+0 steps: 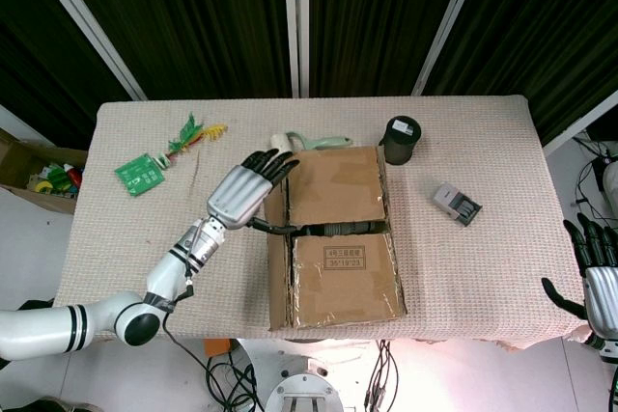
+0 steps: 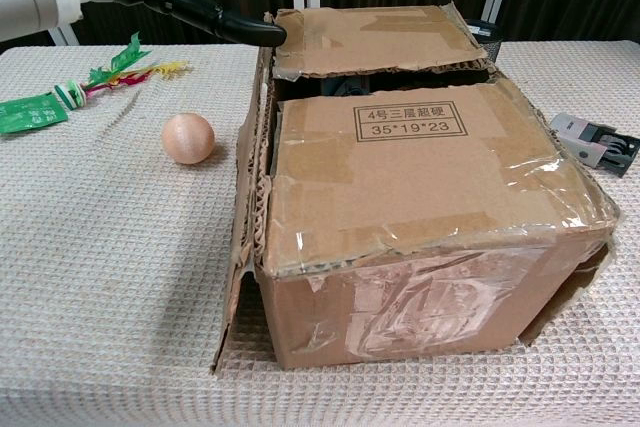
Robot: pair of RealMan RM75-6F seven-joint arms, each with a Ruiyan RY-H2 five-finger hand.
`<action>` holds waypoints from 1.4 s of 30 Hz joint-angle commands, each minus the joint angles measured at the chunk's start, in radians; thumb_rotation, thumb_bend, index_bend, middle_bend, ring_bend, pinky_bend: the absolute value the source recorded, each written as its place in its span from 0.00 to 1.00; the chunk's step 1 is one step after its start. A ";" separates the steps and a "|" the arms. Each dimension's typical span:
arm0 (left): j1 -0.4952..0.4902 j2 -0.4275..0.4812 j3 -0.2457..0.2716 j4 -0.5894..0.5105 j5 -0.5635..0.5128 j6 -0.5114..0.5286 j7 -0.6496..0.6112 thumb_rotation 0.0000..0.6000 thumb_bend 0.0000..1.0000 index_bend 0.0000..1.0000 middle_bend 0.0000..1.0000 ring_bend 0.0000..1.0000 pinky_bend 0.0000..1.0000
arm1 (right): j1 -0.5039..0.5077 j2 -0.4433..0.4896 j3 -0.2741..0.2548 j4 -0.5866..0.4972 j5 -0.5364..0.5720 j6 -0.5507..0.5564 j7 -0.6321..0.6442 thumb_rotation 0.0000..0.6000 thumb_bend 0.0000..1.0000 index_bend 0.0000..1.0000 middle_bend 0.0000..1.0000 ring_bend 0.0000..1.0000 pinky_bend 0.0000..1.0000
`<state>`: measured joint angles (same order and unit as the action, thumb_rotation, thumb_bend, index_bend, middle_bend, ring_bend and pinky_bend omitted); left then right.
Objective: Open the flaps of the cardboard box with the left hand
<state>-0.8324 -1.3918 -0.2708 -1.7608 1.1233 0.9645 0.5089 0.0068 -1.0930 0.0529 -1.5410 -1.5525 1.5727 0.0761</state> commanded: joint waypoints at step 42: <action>-0.245 -0.279 0.019 0.188 -0.092 0.143 0.324 0.77 0.32 0.00 0.02 0.02 0.14 | -0.002 -0.018 0.003 0.088 0.025 -0.018 0.070 1.00 0.22 0.00 0.00 0.00 0.00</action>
<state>-1.0779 -1.6700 -0.2506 -1.5685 1.0213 1.0939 0.8273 0.0050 -1.1111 0.0557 -1.4529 -1.5275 1.5542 0.1460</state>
